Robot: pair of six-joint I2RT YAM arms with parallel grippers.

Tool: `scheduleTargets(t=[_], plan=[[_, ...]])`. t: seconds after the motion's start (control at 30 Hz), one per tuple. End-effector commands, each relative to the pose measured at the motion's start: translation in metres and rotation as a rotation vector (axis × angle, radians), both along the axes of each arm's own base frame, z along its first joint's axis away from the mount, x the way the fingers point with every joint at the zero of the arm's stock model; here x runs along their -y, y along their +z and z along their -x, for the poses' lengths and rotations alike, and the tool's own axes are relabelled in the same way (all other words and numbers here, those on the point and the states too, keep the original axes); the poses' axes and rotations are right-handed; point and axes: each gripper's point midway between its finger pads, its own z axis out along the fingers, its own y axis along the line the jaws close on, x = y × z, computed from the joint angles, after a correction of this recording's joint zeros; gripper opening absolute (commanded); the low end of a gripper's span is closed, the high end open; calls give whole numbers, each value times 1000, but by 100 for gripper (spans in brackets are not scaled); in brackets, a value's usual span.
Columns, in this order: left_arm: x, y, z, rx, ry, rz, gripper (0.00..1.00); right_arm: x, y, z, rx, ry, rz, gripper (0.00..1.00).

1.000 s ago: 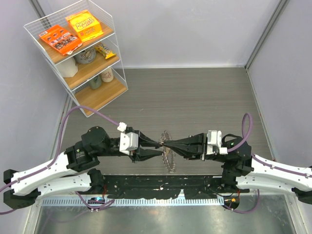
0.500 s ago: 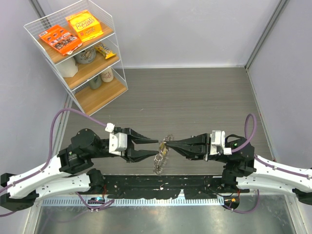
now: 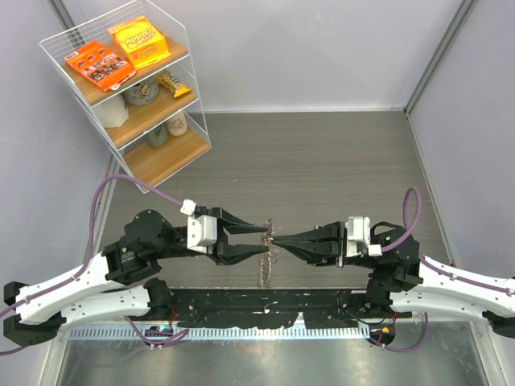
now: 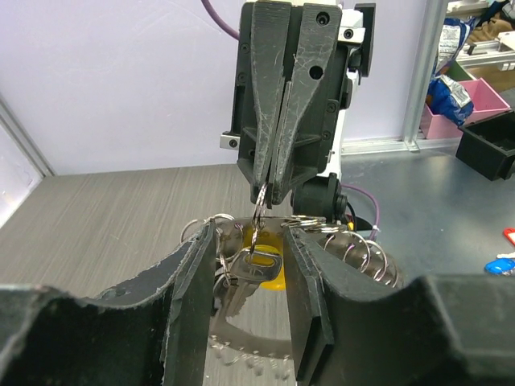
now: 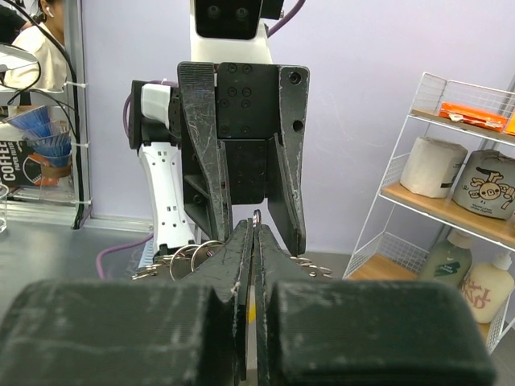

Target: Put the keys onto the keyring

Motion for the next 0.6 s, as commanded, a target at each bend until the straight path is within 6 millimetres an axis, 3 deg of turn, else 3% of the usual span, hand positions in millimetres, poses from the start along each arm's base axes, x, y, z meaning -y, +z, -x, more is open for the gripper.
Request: scheduleTargets(t=[0.0,0.43,0.5,0.57], plan=[[-4,35,4,28,-9,104,43,12,28,8,24,18,-96,6],[1,32,7,20,-39,86,27,11,28,9,28,25,-91,6],[3,31,6,16,-36,79,19,11,29,9,30,24,-93,6],[4,30,6,15,-37,73,0,11,29,9,30,26,-91,5]])
